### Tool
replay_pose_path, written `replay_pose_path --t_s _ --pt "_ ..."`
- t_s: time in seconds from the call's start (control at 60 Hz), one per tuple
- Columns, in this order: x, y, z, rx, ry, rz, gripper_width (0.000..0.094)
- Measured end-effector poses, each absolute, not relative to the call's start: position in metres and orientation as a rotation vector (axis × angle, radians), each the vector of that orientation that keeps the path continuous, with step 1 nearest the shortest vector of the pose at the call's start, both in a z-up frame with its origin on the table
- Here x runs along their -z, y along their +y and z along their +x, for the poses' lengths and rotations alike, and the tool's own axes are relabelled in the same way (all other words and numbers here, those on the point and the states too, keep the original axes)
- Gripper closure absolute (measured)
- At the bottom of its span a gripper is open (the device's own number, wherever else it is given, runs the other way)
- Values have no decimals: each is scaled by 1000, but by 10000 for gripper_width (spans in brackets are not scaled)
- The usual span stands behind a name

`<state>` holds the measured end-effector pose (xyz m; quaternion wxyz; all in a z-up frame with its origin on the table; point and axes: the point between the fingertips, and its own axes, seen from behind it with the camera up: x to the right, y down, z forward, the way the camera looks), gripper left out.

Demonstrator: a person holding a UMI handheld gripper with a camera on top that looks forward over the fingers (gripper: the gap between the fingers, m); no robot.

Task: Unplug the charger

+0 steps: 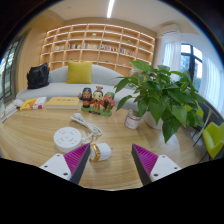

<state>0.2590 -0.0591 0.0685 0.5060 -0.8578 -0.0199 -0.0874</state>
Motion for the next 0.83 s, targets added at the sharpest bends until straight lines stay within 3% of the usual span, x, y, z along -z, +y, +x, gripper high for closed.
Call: replay_pose_path --t_s 0.45,0.833 --pt "-166 -211 204 125 -53 -2006 84" --pt "-191 -273 182 98 -80 -1987 83"
